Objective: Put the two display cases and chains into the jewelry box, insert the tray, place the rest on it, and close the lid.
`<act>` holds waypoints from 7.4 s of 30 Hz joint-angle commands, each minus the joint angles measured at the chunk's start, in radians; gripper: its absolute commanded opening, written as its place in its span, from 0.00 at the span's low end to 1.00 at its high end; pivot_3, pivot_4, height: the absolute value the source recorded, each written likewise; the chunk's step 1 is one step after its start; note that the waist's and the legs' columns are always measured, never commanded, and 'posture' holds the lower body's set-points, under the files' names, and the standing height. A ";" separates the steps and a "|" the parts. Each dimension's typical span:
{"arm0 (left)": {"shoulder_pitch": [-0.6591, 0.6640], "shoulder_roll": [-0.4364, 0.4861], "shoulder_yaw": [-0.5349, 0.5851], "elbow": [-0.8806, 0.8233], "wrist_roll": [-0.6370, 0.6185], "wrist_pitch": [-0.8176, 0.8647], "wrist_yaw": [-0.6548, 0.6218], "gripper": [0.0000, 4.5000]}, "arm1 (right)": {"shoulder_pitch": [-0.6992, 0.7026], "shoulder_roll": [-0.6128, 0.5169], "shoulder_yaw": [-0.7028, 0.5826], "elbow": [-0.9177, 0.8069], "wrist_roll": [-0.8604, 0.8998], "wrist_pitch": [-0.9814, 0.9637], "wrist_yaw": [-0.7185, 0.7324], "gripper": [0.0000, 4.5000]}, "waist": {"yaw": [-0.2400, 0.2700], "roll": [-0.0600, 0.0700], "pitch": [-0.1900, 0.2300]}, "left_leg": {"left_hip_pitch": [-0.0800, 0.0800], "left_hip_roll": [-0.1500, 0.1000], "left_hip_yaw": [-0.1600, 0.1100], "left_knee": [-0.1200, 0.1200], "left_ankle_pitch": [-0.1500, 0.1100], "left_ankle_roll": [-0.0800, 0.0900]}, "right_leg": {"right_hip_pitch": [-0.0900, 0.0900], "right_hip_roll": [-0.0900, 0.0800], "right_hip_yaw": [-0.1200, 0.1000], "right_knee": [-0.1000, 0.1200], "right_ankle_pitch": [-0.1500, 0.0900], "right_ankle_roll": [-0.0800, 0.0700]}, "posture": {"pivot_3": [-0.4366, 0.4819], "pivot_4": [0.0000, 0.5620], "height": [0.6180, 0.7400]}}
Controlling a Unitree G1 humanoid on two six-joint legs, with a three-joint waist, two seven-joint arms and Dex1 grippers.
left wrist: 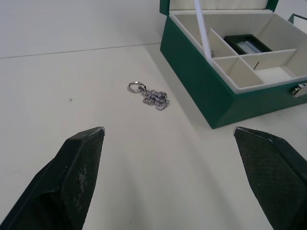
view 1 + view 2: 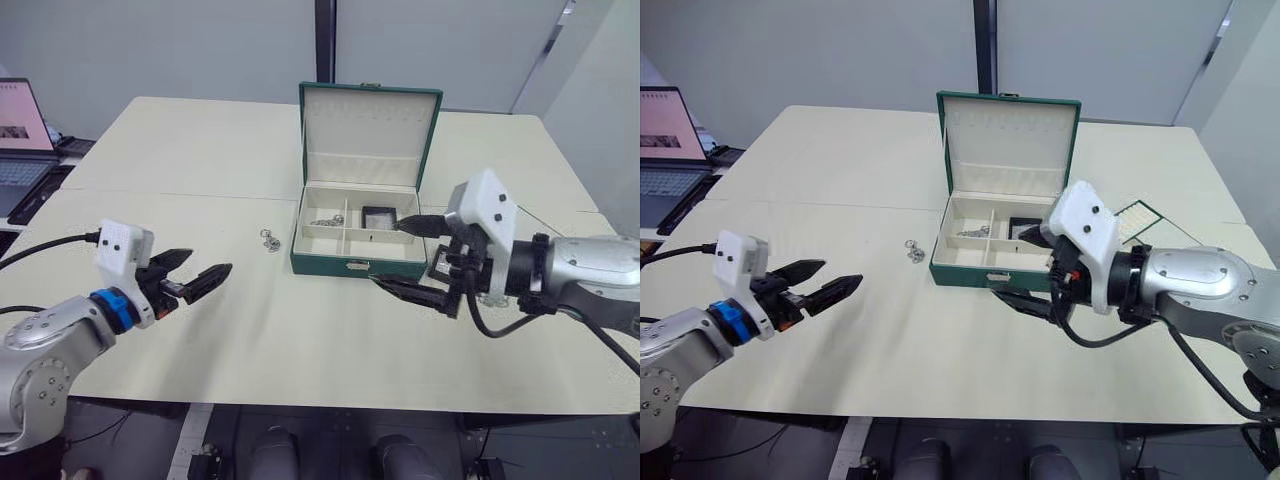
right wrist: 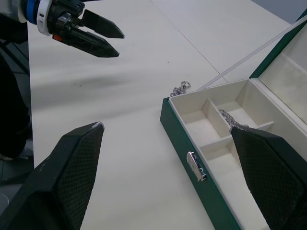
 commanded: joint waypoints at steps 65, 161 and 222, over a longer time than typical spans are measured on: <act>-0.458 -0.456 -0.433 0.623 0.533 -0.328 0.324 0.58 | 0.039 0.038 -0.089 -0.010 -0.018 -0.010 0.029 1.00 | 0.008 0.000 -0.001 | -0.002 -0.001 0.001 0.001 0.002 -0.004 | 0.001 0.000 0.000 0.000 0.000 0.000 | 0.48 0.27 1.00; -0.744 -0.261 -0.730 0.319 0.449 0.071 -0.001 0.11 | 0.578 -0.194 -0.583 -0.022 0.050 -0.161 0.273 1.00 | 0.029 -0.001 0.001 | -0.004 -0.001 0.001 0.001 0.002 -0.003 | 0.000 0.001 0.000 -0.001 0.000 0.001 | 0.48 0.27 1.00; 0.168 0.245 0.086 -0.043 -0.146 -0.251 -0.707 0.99 | 1.023 -0.033 -0.423 -0.119 -0.266 -0.251 0.362 1.00 | 0.003 -0.001 -0.001 | 0.002 -0.001 -0.002 0.000 0.000 0.000 | 0.000 0.001 -0.002 -0.001 0.000 0.000 | 0.48 0.27 1.00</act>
